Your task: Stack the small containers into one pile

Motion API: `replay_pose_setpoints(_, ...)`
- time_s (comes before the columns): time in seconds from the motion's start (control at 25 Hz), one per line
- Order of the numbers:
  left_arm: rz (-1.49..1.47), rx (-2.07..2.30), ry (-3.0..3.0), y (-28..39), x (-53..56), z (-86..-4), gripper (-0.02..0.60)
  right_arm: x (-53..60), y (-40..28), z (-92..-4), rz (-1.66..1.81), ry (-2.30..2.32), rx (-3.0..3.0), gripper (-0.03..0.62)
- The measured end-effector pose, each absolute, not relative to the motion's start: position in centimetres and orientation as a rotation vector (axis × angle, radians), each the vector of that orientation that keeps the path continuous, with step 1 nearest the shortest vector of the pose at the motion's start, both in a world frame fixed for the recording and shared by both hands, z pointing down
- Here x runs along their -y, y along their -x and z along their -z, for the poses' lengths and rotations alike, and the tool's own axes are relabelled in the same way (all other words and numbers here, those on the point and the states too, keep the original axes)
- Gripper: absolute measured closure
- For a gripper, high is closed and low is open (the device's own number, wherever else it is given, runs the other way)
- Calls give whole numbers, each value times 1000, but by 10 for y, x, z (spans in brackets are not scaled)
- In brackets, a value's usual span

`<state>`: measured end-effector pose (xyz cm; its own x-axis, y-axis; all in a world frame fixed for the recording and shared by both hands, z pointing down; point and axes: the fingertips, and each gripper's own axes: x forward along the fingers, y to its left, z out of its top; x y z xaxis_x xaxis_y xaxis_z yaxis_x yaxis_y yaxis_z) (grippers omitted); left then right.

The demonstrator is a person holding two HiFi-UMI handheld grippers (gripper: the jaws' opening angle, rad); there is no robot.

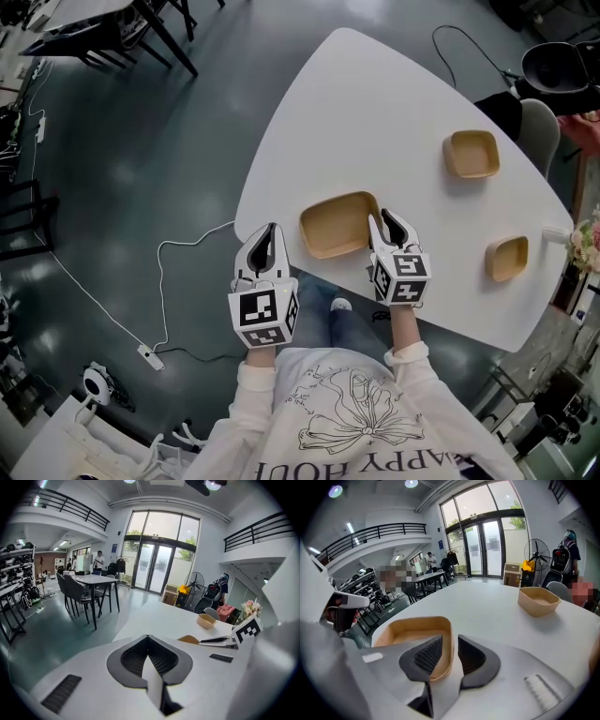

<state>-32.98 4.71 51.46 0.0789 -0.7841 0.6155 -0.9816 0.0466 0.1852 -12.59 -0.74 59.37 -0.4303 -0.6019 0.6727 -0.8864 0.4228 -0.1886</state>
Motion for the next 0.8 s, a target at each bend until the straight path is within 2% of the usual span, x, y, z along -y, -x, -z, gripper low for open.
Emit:
replay_pose_setpoints(0.12,-443,1736,-1781,329,-46,-517,575,8,125,-602,-743,-1254,2136,487)
replay_pose_setpoints(0.28,-442,1727,-1782,330,-43,-522,575,8,126,-610,-753,-1265,2115,557)
replay_pose_setpoints(0.8,-397,1712,-1851,328,-25,-500,575,24,121,-569,-804,-1360,2172,566)
